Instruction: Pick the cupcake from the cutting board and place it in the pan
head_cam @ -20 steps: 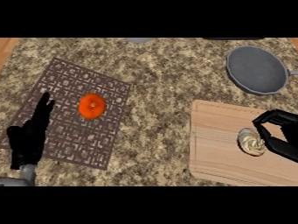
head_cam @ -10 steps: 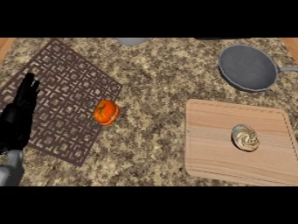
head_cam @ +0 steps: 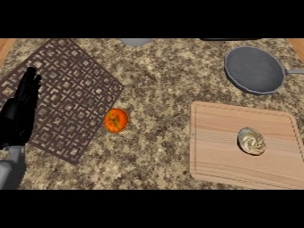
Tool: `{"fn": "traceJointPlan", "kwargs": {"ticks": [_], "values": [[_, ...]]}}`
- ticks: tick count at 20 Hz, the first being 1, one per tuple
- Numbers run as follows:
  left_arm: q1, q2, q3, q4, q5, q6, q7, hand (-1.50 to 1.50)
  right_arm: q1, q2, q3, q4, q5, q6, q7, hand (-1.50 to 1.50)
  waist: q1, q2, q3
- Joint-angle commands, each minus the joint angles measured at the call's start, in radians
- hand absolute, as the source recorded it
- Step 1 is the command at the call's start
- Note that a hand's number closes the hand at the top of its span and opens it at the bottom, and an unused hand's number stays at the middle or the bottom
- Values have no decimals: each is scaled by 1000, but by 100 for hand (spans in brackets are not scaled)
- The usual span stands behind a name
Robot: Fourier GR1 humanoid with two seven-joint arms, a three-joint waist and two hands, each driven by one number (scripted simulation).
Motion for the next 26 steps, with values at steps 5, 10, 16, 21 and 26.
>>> {"fn": "traceJointPlan", "kwargs": {"ticks": [5, 10, 16, 21, 26], "values": [[-15, -52, -23, -3, -12, -39, 8, 0, -30, -53, -87, -219, 42, 30, 281, -150, 18, 6, -1], [-85, -69, 10, 132, -17, -77, -35, 0, -164, -1, 12, -275, 22, 70, 405, -150, 26, 10, -1], [-24, -85, -6, -1, -51, -50, 32, 0, -157, 103, 69, -406, 47, 89, 503, -150, 25, 6, 0], [-74, -123, -17, 54, -90, -41, 10, 0, -239, 131, 182, -382, 157, 91, 652, -150, 34, 10, -1], [-95, -118, 40, 118, -71, -91, -13, 0, -247, 208, 154, -381, 203, 119, 699, -150, 25, 9, 0]]}}
